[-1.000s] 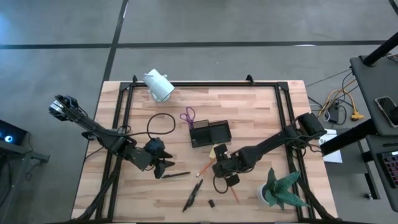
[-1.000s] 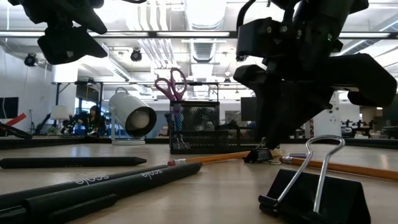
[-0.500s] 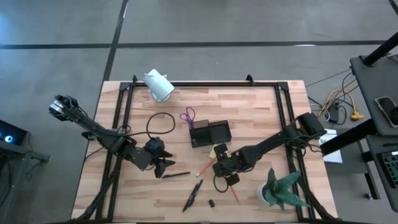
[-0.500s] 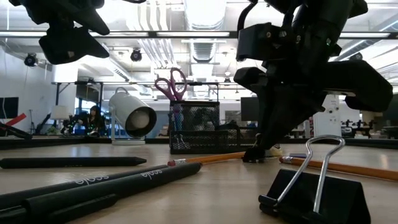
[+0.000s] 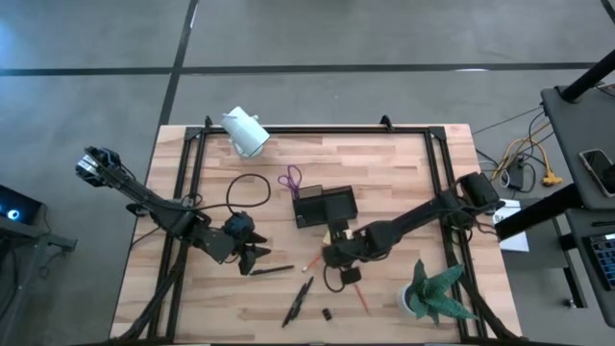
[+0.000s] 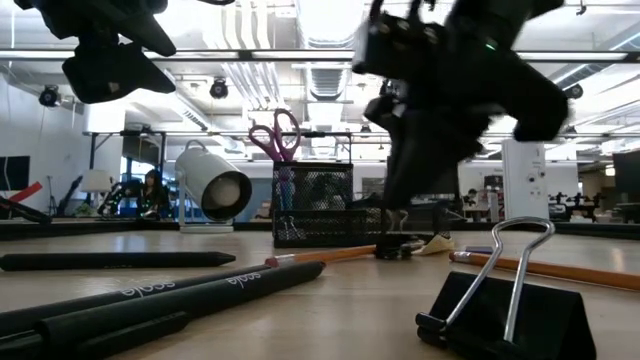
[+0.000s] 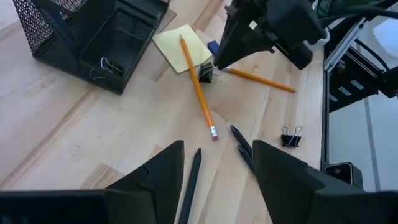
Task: Pick and place office supplies into organizer
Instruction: Put the top black binder clip into the black desk organizer
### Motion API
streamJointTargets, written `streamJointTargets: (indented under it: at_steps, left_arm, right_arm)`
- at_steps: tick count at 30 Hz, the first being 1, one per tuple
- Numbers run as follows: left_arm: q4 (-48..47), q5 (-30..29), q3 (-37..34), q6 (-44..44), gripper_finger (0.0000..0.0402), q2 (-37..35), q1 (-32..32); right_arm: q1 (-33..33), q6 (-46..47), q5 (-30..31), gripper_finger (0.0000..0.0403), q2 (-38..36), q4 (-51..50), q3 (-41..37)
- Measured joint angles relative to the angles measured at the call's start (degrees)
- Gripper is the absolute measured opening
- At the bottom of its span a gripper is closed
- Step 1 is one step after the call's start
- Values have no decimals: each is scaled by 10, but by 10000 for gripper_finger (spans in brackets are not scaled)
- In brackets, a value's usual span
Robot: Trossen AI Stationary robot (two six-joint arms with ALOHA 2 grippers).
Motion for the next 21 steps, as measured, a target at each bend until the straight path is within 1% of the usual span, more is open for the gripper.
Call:
streamJointTargets:
  at_steps: [4, 9, 15, 18, 21]
  left_arm:
    - [0, 0, 0, 0, 173, 0, 1]
    - [0, 0, 0, 0, 173, 0, 1]
    - [0, 0, 0, 1, 173, 0, 0]
    - [0, 0, 0, 4, 173, 0, 0]
    - [0, 0, -1, 5, 173, 0, 0]
  right_arm:
    - [-15, 15, 1, 15, -1, 0, 30]
    - [-30, 4, 2, 9, -2, -11, 62]
    - [-21, -7, 2, 9, -3, -75, 45]
    - [-1, 6, -2, 15, -3, -78, 29]
    - [21, 22, -4, 39, -3, -76, 27]
